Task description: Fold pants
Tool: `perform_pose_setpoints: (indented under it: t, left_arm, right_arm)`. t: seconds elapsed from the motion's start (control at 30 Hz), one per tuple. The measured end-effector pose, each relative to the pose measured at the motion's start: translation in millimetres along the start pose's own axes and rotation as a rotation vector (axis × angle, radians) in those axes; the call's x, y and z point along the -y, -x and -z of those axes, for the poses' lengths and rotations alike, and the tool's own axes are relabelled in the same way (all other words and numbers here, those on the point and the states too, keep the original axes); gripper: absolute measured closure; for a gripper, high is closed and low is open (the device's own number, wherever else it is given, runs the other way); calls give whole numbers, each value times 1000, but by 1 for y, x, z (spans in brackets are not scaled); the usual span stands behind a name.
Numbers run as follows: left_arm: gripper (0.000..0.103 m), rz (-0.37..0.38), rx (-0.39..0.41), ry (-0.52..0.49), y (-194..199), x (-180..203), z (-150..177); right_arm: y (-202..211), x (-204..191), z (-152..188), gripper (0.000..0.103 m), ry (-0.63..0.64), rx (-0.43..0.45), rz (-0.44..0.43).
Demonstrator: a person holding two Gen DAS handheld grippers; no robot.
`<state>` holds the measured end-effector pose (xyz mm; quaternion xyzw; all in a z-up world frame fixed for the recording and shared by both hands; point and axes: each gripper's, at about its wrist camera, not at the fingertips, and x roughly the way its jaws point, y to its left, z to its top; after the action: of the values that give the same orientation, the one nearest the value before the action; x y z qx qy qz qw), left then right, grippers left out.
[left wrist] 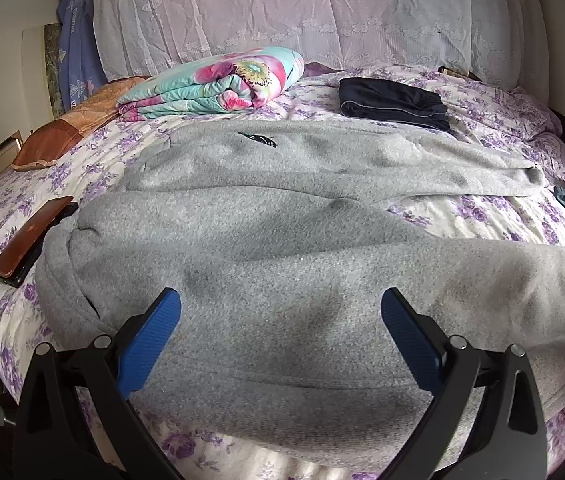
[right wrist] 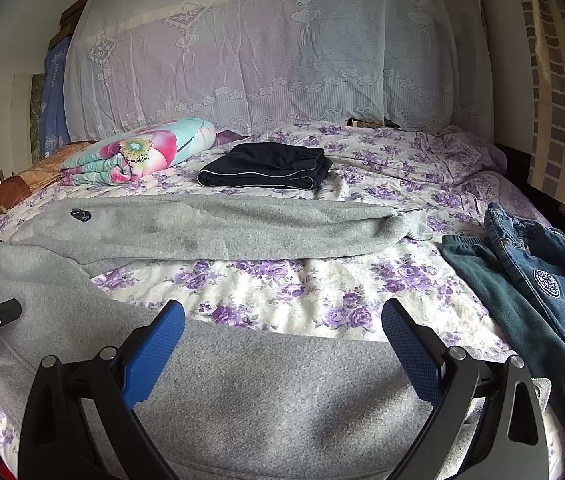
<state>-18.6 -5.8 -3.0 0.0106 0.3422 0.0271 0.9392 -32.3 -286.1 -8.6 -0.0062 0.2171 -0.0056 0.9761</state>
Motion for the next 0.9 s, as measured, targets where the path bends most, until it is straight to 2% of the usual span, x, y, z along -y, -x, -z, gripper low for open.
perform_pose_setpoints:
  t: [0.9]
  left_arm:
    - [5,-1,-27,8,-7,-6,3]
  right_arm:
    - [0,1,-2,4,-4,-5,-2]
